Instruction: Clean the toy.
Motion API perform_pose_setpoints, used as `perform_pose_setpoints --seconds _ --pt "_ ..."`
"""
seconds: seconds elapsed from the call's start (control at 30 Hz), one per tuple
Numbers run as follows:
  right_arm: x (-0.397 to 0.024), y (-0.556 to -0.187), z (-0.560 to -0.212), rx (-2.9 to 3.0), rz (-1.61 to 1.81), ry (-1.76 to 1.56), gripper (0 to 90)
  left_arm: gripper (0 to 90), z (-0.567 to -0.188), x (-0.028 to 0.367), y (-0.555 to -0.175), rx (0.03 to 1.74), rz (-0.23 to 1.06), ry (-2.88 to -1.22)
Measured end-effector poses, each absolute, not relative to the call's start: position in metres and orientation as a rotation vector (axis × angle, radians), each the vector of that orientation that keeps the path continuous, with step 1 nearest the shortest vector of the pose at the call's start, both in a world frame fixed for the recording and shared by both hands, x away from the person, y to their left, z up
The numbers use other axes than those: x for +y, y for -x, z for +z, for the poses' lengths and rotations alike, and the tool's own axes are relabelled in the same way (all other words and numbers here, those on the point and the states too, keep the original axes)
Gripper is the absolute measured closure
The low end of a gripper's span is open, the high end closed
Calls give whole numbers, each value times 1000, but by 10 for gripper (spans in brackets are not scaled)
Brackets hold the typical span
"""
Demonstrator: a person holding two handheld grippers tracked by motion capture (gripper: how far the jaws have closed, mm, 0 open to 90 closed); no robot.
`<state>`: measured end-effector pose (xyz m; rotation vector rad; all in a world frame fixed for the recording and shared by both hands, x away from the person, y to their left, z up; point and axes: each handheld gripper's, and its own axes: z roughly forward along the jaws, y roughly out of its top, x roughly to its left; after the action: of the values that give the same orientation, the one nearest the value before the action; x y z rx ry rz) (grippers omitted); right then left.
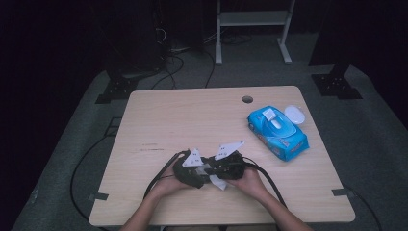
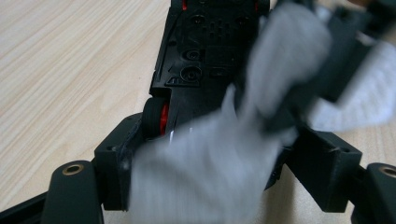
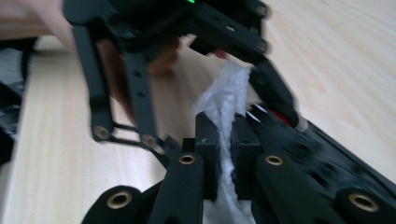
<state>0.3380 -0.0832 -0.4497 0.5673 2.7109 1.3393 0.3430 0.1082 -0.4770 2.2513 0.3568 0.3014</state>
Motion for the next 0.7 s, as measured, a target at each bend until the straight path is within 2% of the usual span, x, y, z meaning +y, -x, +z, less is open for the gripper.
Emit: perform_pose_setpoints --seconds 0.1,0.37,0.7 --pt "-85 -339 -449 2694 1303 -563 842 247 -477 109 -343 359 296 -2245" --pt "-128 -351 -446 2607 1208 -693 843 247 -476 109 -343 348 309 -2240" --pt "-87 -349 -447 2636 1273 -617 843 247 -476 108 -344 349 315 -2245"
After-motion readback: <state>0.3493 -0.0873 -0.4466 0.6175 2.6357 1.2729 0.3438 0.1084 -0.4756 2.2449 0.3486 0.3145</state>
